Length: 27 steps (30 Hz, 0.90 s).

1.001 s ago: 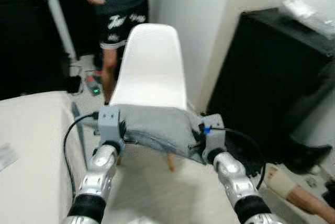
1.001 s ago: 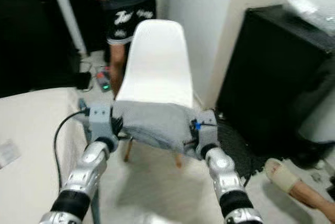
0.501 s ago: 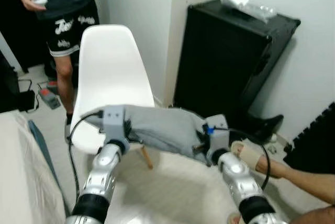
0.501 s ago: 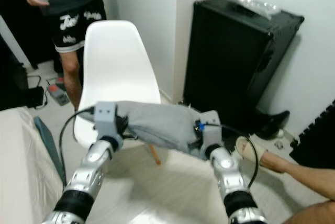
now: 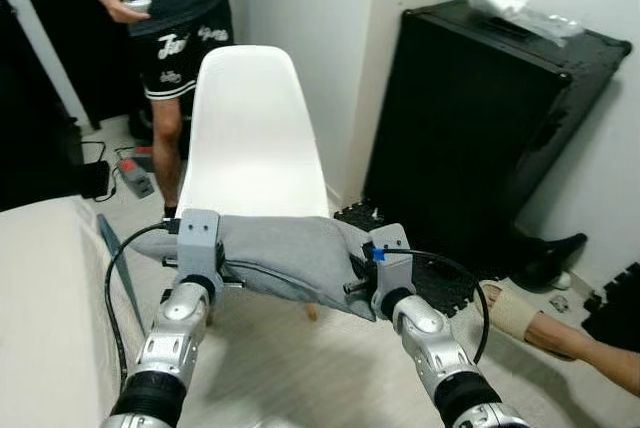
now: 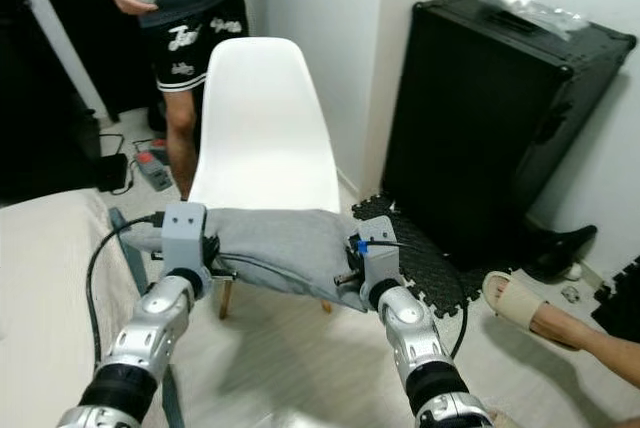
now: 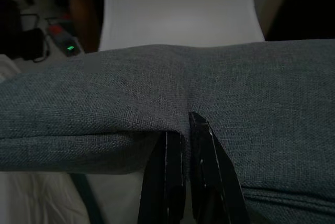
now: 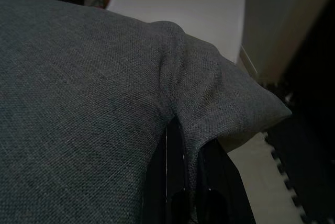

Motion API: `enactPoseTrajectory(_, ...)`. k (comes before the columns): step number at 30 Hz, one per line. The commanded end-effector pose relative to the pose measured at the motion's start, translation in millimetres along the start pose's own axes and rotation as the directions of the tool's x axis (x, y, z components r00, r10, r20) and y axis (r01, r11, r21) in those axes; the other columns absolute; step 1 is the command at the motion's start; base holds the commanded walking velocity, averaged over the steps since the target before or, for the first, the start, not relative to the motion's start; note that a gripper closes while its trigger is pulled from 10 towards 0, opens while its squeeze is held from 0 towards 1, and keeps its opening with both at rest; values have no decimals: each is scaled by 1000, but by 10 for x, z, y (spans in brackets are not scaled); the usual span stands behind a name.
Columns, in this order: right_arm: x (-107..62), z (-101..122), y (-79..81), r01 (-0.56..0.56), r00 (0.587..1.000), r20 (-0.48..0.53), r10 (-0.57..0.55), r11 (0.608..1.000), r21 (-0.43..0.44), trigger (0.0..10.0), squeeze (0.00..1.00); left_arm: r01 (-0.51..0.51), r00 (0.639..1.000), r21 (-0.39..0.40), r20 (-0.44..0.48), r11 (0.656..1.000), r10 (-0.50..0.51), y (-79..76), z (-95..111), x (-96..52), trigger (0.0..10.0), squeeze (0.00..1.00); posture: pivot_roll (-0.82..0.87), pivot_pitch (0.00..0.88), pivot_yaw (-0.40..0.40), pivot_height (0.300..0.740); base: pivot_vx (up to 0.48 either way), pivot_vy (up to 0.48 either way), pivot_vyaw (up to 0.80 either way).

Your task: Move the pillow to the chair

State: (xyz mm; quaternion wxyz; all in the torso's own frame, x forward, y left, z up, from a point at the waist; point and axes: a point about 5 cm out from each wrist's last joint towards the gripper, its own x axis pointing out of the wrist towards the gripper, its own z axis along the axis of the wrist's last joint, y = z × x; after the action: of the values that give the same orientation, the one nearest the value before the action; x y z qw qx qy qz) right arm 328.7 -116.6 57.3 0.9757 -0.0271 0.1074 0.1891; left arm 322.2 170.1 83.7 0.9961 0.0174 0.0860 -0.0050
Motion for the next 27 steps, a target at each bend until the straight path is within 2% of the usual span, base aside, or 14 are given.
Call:
enactPoseTrajectory(1, 64, 93, 78, -31, 999, 38, 32, 999, -19, 10000, 0, -19, 999, 16, 29, 1000, 19, 71, 78, -28, 10000, 0, 117, 81, 6, 740, 0, 0, 0)
enactPoseTrajectory(4, 115, 152, 125, -45, 998, 50, 46, 999, -22, 10000, 0, -23, 999, 1, 44, 1000, 23, 79, 114, -53, 10000, 0, 115, 78, 1, 740, 0, 0, 0)
enactPoseTrajectory(6, 113, 166, 111, -38, 997, 61, 39, 999, -15, 10000, 0, -5, 997, -17, 77, 1000, 6, 14, 135, -48, 10000, 0, 109, 76, 0, 740, 0, 0, 0)
enactPoseTrajectory(7, 86, 147, 71, -23, 997, 68, 23, 1000, -1, 10000, 0, 5, 992, -30, 123, 1000, -2, -33, 159, -40, 10000, 0, 82, 73, 2, 740, 0, 0, 0)
enactPoseTrajectory(9, 79, 142, 61, -20, 997, 69, 20, 1000, 2, 10000, 0, 8, 991, -34, 134, 999, -3, -44, 165, -38, 10000, 0, 82, 73, 2, 740, 0, 0, 0)
enactPoseTrajectory(11, 30, 111, -22, 8, 997, 78, -12, 999, 41, 10000, 0, 34, 991, -100, 135, 994, -20, -124, 177, -21, 10000, 0, 49, 71, 4, 740, 0, 0, 0)
enactPoseTrajectory(20, -3, 97, -104, 20, 996, 86, -23, 999, 42, 10000, 0, 70, 987, -91, 154, 993, -55, -210, 215, -19, 10000, 0, 27, 62, 6, 740, 0, 0, 0)
enactPoseTrajectory(27, 16, 124, -83, 9, 996, 92, -12, 999, 35, 10000, 0, 55, 986, -90, 165, 994, -39, -159, 207, -13, 10000, 0, 25, 63, 1, 740, 304, 0, 0)
